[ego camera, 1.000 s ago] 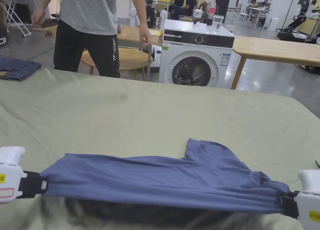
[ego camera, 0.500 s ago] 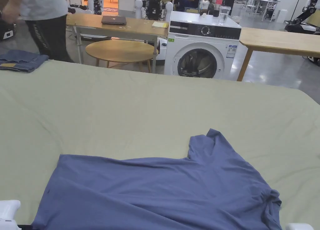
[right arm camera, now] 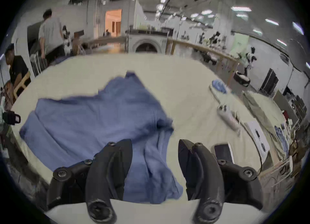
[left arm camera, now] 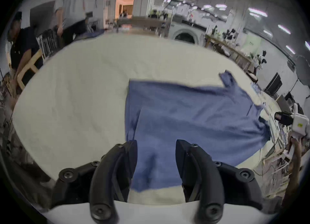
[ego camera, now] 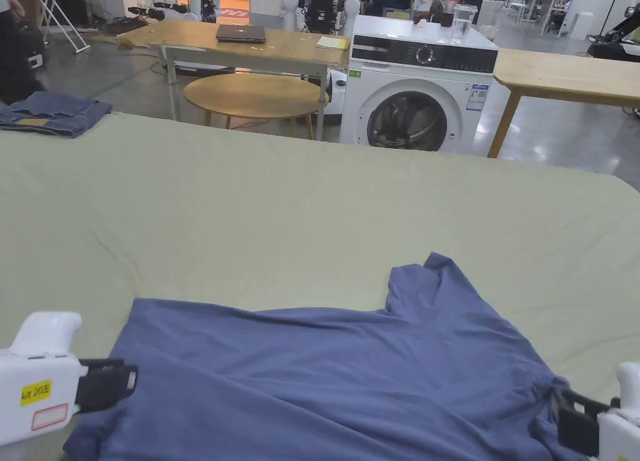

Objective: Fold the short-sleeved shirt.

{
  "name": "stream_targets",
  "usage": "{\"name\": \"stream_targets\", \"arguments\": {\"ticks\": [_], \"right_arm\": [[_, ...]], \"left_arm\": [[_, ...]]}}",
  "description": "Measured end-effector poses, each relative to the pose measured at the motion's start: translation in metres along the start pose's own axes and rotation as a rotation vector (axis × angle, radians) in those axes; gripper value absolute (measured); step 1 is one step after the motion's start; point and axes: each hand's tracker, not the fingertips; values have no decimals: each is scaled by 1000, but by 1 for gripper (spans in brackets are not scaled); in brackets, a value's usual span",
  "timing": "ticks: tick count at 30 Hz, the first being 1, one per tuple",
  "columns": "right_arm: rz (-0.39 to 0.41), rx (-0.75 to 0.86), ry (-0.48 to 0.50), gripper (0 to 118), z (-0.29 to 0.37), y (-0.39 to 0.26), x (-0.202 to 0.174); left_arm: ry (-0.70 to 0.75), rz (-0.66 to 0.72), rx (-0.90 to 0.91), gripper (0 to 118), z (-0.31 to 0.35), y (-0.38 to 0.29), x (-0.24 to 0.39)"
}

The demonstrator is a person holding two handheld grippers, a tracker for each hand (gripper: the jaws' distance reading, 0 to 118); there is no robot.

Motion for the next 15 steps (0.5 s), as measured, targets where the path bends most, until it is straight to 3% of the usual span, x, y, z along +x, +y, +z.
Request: {"name": "stream_targets", "arguments": {"ticks": [5,7,8,9,10,11,15], "right_arm": [[-29,225,41,55,10,16,-40],[-34,280,67,28,11,21,-59],[-42,297,84,13,11,22,-65],[-51,316,98,4,11,25,-74],[-64,329,103,0,11,26,-82],[-64,333,108,0,11,28,-87],[-53,363,135,0,8,35,-110]], "left_arm": [[45,-109,278,45,7,13,34],[83,-136,391,44,12,14,49],[90,-141,427,38,13,15,55],[88,-146,448,23,14,16,61],[98,-146,470,7,15,18,66],[104,-145,467,0,14,19,69],[85,-103,477,0,10,28,69]]}}
